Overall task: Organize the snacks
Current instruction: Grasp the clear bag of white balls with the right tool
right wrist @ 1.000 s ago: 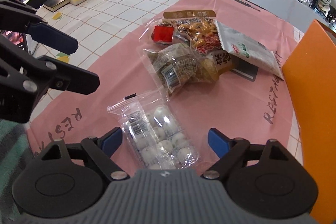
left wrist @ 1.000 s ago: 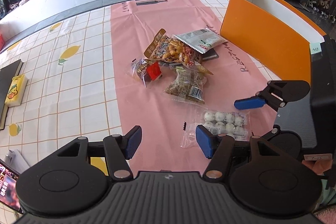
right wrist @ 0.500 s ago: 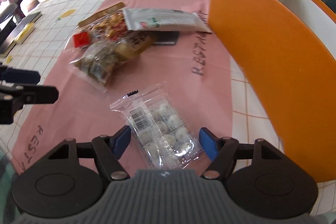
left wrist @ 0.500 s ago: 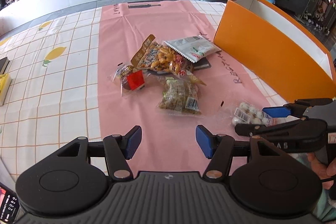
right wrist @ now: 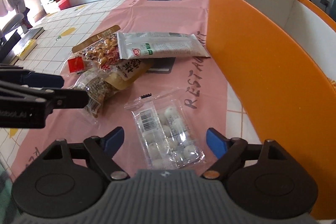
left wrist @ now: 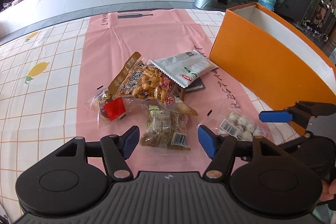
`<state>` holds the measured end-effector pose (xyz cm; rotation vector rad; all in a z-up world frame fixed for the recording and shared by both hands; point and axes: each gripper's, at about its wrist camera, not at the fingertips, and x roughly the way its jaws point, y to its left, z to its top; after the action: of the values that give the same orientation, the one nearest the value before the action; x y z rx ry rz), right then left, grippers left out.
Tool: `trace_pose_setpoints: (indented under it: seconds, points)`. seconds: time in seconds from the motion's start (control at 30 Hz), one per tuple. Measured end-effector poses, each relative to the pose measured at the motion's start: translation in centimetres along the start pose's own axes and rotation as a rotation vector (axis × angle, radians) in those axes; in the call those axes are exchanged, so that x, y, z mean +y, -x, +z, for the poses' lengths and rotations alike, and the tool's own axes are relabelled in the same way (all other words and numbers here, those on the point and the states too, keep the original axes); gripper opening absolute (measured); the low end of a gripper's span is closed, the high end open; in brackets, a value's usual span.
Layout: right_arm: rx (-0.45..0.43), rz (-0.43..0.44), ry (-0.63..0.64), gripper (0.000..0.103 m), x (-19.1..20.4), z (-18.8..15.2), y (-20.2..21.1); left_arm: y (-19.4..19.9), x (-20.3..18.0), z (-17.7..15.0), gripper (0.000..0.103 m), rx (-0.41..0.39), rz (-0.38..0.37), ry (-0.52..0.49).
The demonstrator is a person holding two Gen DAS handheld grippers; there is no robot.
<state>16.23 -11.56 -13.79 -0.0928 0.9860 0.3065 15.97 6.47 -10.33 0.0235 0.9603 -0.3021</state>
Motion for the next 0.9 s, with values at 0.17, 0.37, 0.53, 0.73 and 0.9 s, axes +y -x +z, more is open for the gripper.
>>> trace_pose_setpoints:
  seconds: [0.17, 0.37, 0.53, 0.73, 0.9]
  points:
    - [-0.013, 0.028, 0.045, 0.081, -0.2, 0.0, -0.4, -1.6, -0.8, 0.4, 0.076, 0.017, 0.047, -0.033]
    - [-0.021, 0.042, 0.063, 0.075, 0.1, -0.1, -0.8, -3.2, -1.1, 0.3, 0.076, 0.049, 0.103, -0.056]
    - [-0.026, 0.058, 0.033, 0.073, -0.4, -0.1, -1.0, -3.6, -1.1, 0.2, 0.075, 0.062, 0.106, -0.049]
    - [-0.022, 0.063, 0.037, 0.072, -0.4, -0.1, -1.1, -3.5, -1.1, 0.0, 0.067, 0.059, 0.094, -0.047]
    - [-0.019, 0.054, 0.037, 0.061, -0.5, -0.1, -1.1, -3.2, -1.1, -0.2, 0.058, 0.067, 0.093, -0.032]
